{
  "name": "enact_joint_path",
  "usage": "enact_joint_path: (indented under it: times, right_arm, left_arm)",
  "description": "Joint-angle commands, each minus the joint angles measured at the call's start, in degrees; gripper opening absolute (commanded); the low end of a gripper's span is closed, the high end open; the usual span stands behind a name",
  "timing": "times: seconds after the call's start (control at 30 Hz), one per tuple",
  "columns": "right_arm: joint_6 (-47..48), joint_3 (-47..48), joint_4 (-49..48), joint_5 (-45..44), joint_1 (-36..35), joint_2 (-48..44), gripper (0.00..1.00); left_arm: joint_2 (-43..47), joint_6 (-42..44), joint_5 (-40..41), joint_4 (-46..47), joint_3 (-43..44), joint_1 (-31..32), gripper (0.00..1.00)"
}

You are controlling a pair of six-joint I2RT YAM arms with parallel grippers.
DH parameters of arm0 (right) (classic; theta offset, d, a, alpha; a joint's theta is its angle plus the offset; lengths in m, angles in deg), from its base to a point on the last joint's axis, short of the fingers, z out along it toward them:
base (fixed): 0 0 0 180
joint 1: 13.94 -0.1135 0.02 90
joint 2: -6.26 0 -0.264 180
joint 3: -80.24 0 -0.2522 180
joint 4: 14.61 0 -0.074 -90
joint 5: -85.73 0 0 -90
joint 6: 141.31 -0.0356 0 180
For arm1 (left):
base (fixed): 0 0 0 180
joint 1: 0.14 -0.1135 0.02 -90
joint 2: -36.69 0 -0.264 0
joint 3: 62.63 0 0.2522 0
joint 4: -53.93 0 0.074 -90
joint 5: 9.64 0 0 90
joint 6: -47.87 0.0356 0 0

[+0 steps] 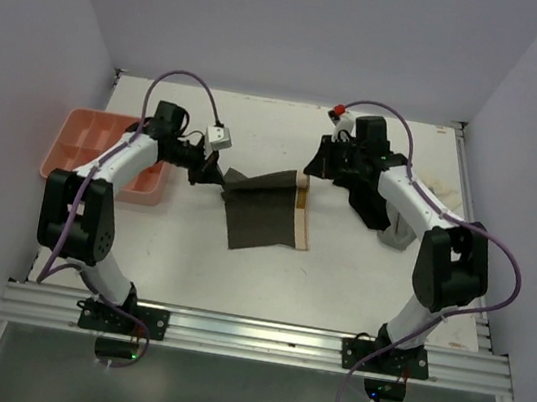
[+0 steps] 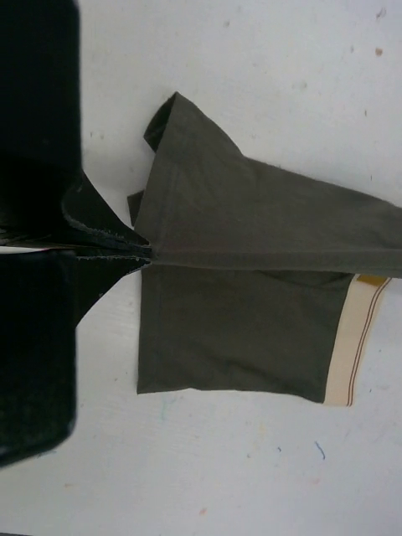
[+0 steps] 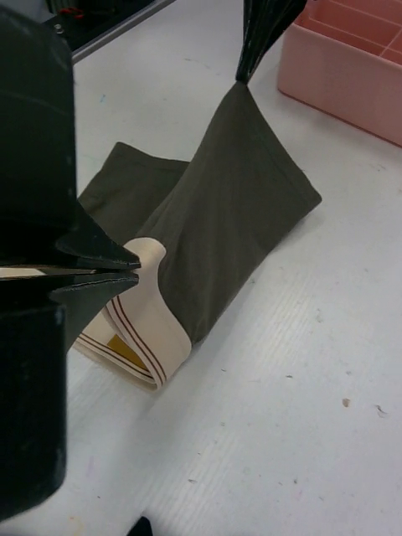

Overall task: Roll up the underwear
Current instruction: Fold the underwear

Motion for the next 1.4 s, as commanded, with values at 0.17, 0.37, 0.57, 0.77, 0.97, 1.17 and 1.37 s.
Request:
enact_joint_path:
  times: [0.17,0.37,0.57,0.77,0.97,1.17,1.37]
  right_arm:
    - [3.41,-9.98,0.96,-3.25,-2.48,-9.78,0.0]
    - [4.02,-16.49,1.57,-6.5,-3.01,-11.89,0.0]
    - [4.38,-20.98,3.68,-8.09,-4.33,-12.33,0.13]
    - [-0.97,-25.81,1.76,-6.16,-4.5,-18.56,0.46]
    - [-15.71,-32.13,-5.36,-7.74,-6.16,-24.46,0.21]
    - [-23.12,-35.31,-9.85,-14.42,-11.79,-16.66,0.12]
    - [-20.43,-29.35,-10.12,-17.23,-11.97,-2.96,0.07]
  left_arm:
    - [8.75,7.01,-2.61,-3.45,-9.8,4.39,0.0]
    - [9.37,3.76,0.12,2.26,-17.36,10.63,0.0]
    - [5.94,1.47,2.32,5.61,-20.45,16.43,0.0]
    - [3.65,5.59,2.67,0.43,-20.54,18.72,0.26]
    - [13.4,0.08,3.89,3.92,-19.66,18.64,0.42]
    - [14.65,-13.81,13.64,21.41,-21.41,18.72,0.44]
    - [6.74,-20.23,22.95,26.87,-19.83,18.72,0.3]
